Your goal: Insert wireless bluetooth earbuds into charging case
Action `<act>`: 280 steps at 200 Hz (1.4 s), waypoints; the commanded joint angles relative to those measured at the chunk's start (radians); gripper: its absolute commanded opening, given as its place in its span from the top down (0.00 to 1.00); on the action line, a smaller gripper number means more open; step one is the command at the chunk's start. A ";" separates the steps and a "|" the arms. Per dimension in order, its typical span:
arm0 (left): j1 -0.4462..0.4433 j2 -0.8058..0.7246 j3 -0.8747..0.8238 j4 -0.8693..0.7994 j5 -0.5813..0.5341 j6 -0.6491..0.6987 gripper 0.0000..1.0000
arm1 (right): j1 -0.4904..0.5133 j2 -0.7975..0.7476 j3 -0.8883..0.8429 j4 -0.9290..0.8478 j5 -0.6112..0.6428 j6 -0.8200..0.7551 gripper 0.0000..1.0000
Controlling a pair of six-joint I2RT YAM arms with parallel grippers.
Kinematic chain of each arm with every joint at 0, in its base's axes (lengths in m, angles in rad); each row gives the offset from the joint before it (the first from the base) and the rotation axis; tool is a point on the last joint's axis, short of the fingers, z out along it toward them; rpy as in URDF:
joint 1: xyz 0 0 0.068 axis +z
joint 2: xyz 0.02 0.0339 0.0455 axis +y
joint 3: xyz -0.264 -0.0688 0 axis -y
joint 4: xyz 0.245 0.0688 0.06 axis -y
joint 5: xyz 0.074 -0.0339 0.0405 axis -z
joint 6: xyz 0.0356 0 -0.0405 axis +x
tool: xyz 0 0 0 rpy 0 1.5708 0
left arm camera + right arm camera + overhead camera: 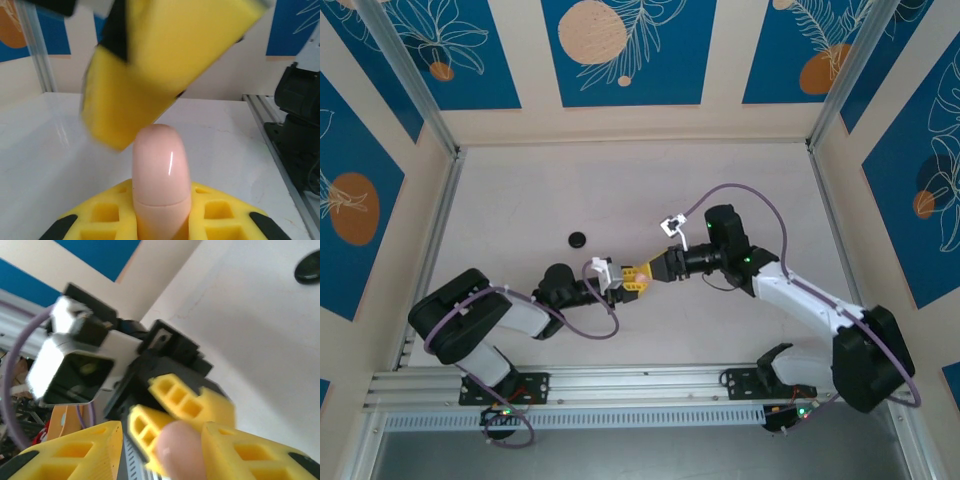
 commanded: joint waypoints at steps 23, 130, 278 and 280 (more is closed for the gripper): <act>-0.005 -0.002 -0.005 0.034 -0.045 -0.020 0.88 | -0.030 -0.156 -0.059 0.030 -0.034 -0.002 0.56; 0.018 0.054 0.051 -0.198 -0.469 -0.400 0.88 | -0.087 -0.038 -0.047 -0.095 0.241 0.079 0.56; 0.341 0.197 0.668 -1.359 -0.192 -0.613 0.86 | -0.052 0.177 0.021 -0.035 0.198 0.090 0.57; 0.343 0.204 0.677 -1.367 -0.191 -0.611 0.86 | -0.050 0.181 0.023 -0.035 0.197 0.089 0.57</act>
